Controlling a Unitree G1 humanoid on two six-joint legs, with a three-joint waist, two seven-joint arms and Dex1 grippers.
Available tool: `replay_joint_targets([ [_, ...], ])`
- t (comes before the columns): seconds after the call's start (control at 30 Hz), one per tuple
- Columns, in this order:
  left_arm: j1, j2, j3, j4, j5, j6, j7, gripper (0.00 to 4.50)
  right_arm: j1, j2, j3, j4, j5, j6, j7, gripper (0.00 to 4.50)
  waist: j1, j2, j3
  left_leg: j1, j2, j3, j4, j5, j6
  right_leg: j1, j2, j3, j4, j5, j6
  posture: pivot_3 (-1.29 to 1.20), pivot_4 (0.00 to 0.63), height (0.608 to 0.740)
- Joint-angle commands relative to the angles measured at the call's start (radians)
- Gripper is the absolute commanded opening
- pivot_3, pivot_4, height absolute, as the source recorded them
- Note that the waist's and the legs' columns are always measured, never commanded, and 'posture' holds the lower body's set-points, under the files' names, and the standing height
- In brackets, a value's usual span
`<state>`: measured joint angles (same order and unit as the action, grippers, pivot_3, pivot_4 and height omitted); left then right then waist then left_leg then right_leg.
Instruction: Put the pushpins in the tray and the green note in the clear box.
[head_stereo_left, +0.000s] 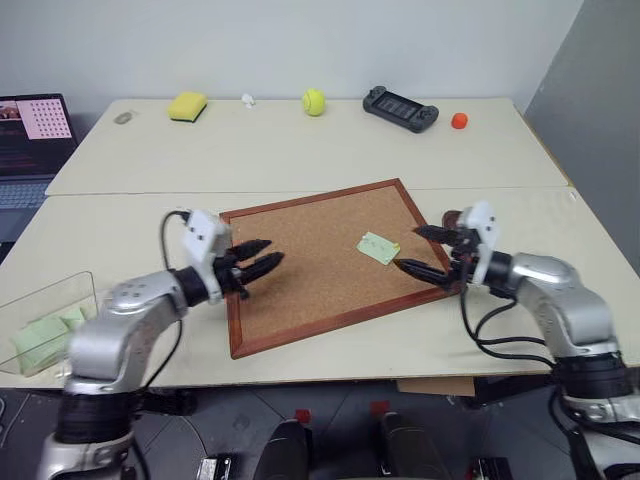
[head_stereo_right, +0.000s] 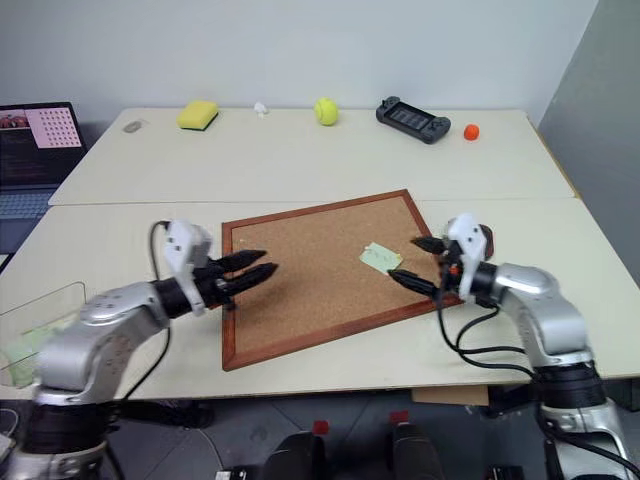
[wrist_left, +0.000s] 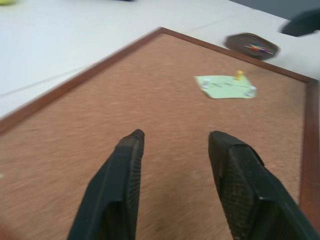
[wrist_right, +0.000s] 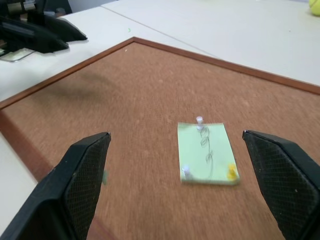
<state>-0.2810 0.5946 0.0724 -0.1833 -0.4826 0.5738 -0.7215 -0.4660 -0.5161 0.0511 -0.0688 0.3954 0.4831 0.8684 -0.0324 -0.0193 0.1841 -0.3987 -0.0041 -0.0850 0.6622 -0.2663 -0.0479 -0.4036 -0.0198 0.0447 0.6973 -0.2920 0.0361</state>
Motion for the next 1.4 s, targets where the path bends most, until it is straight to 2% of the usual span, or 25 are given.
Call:
replay_joint_targets([
  [0.03, -0.066, -0.048, -0.063, 0.106, 0.085, -0.088, 0.013, 1.1, -0.086, 0.073, 0.033, 0.059, -0.038, -0.05, -0.038, 4.5, 0.0, 0.0, 0.0, 0.0, 0.0, 0.0, 0.0, 0.0, 0.0, 0.0, 0.0, 0.0, 0.0, 0.0, 0.0, 0.0, 0.15, 0.74],
  [0.2, -0.146, -0.118, -0.094, 0.205, 0.137, -0.137, 0.041, 0.11, -0.164, 0.16, 0.075, 0.205, -0.125, -0.121, -0.097, 4.5, 0.0, 0.0, 0.0, 0.0, -0.001, 0.0, 0.0, 0.0, 0.0, -0.001, 0.0, 0.0, 0.0, 0.0, 0.0, 0.0, 0.15, 0.74],
  [0.23, -0.159, -0.13, -0.098, 0.217, 0.143, -0.139, 0.046, 0.04, -0.176, 0.169, 0.083, 0.234, -0.145, -0.137, -0.107, 4.5, 0.0, 0.0, 0.0, 0.0, -0.001, 0.0, 0.0, 0.0, 0.0, -0.001, 0.0, 0.0, 0.0, 0.0, 0.0, 0.0, 0.15, 0.74],
  [0.57, -0.139, -0.176, -0.203, 0.239, 0.222, -0.097, 0.045, 0.04, -0.242, 0.207, 0.094, 0.392, -0.206, -0.176, -0.115, 4.5, -0.002, 0.0, 0.0, -0.001, -0.001, 0.001, 0.0, 0.0, 0.0, -0.001, -0.002, 0.0, 0.0, 0.0, 0.0, 0.0, 0.15, 0.74],
  [0.87, -0.123, -0.179, -0.229, 0.295, 0.248, -0.091, 0.023, 0.04, -0.274, 0.237, 0.1, 0.454, -0.216, -0.178, -0.09, 4.5, -0.003, 0.001, -0.001, 0.001, -0.001, 0.001, 0.0, 0.0, 0.0, -0.001, -0.001, 0.0, 0.0, 0.0, 0.0, 0.0, 0.15, 0.74],
  [0.97, -0.135, -0.184, -0.22, 0.293, 0.243, -0.087, 0.021, 0.0, -0.289, 0.249, 0.107, 0.492, -0.228, -0.194, -0.086, 4.05, -0.004, 0.001, -0.001, 0.001, -0.001, 0.001, 0.0, 0.0, 0.0, -0.001, -0.001, 0.0, 0.001, 0.0, 0.0, 0.0, 0.15, 0.74],
  [1.03, -0.141, -0.184, -0.213, 0.288, 0.241, -0.084, 0.021, 0.0, -0.303, 0.254, 0.111, 0.526, -0.24, -0.209, -0.089, 3.54, -0.003, 0.001, -0.001, 0.001, -0.001, 0.001, 0.0, 0.0, 0.0, -0.001, -0.001, 0.0, 0.001, 0.0, 0.0, 0.0, 0.15, 0.74],
  [1.4, -0.125, -0.187, -0.202, 0.261, 0.245, -0.078, 0.036, 0.0, -0.362, 0.261, 0.12, 0.684, -0.318, -0.278, -0.114, 1.35, -0.003, 0.001, -0.001, 0.001, -0.001, 0.001, 0.0, 0.0, 0.0, -0.001, -0.001, 0.0, 0.001, 0.0, 0.0, 0.0, 0.15, 0.74],
])
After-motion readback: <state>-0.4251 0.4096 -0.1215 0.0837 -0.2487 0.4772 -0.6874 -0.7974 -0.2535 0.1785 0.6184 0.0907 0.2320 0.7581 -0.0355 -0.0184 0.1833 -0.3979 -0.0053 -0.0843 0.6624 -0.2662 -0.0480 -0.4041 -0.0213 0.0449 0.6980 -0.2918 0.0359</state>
